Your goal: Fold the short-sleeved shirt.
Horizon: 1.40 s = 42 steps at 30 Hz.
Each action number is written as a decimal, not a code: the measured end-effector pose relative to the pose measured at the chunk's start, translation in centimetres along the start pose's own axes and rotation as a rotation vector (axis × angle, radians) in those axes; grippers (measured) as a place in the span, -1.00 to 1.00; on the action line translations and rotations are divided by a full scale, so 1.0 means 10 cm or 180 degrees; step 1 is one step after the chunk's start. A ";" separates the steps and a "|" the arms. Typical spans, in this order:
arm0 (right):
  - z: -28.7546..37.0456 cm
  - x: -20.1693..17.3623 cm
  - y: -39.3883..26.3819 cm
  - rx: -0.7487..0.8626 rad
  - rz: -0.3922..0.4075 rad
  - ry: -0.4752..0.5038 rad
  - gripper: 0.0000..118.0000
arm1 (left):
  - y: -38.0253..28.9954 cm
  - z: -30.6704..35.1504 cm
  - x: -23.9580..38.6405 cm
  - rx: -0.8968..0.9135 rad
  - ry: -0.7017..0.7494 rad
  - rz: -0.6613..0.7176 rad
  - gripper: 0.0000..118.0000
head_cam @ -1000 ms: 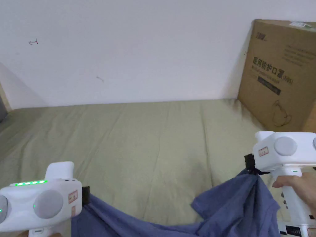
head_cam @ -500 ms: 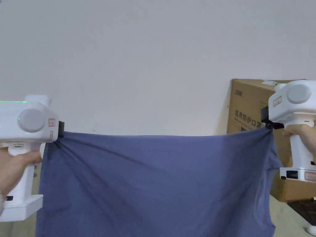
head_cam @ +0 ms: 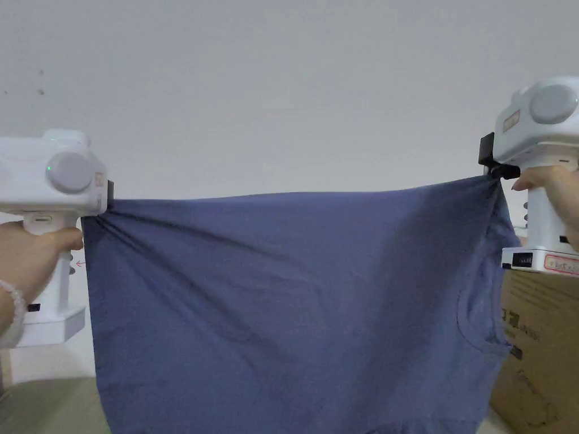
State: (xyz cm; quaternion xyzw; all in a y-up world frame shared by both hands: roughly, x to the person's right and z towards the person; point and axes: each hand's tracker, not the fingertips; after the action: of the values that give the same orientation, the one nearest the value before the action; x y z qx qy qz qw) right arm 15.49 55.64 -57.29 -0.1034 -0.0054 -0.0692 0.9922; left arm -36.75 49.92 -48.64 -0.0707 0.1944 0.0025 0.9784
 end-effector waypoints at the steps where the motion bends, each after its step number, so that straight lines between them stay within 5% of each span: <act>1: 0.00 0.01 0.03 0.0020 -0.0013 0.0031 -0.93 | 0.04 0.00 -0.01 0.0028 0.0011 -0.0033 -0.91; 9: -0.45 0.01 -0.53 -0.0386 -0.0005 0.0095 -0.93 | -0.45 -0.39 0.08 -0.0023 0.0157 -0.0166 -0.91; 20: -1.92 0.20 -3.10 -0.1997 0.0245 -0.0186 -0.93 | -3.13 -1.52 0.33 -0.1731 0.0185 -0.0283 -0.91; 23: -2.13 0.29 -3.78 -0.2371 0.0071 -0.0184 -0.93 | -3.81 -1.64 0.41 -0.2089 0.0249 -0.0365 -0.91; 27: -2.20 0.38 -4.45 -0.2777 0.0185 -0.0300 -0.93 | -4.48 -1.64 0.43 -0.2524 0.0247 -0.0439 -0.91; 29: -2.22 0.54 -4.63 -0.2862 -0.0098 -0.0187 -0.93 | -4.66 -1.58 0.39 -0.2578 0.0229 -0.0445 -0.91; 31: -2.10 0.67 -4.71 -0.2861 -0.0248 -0.0144 -0.93 | -4.74 -1.40 0.31 -0.2584 0.0230 -0.0423 -0.91; 35: -1.46 0.82 -4.77 -0.2766 -0.0081 -0.0076 -0.93 | -4.71 -0.83 0.03 -0.2492 0.0107 -0.0264 -0.91; 37: -1.02 0.93 -4.83 -0.2739 -0.0253 0.0058 -0.93 | -4.73 -0.42 -0.11 -0.2426 0.0022 -0.0115 -0.91; 42: 0.12 1.08 -5.13 -0.2900 0.0114 0.0006 -0.93 | -4.81 0.63 -0.30 -0.2400 0.0016 -0.0143 -0.91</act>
State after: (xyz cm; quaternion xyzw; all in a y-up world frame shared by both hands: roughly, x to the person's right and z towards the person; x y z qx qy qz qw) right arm 19.12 4.68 -45.38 -0.5293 0.0284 -0.0475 0.8466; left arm -35.56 3.27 -35.17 -0.4301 0.1806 0.0522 0.8830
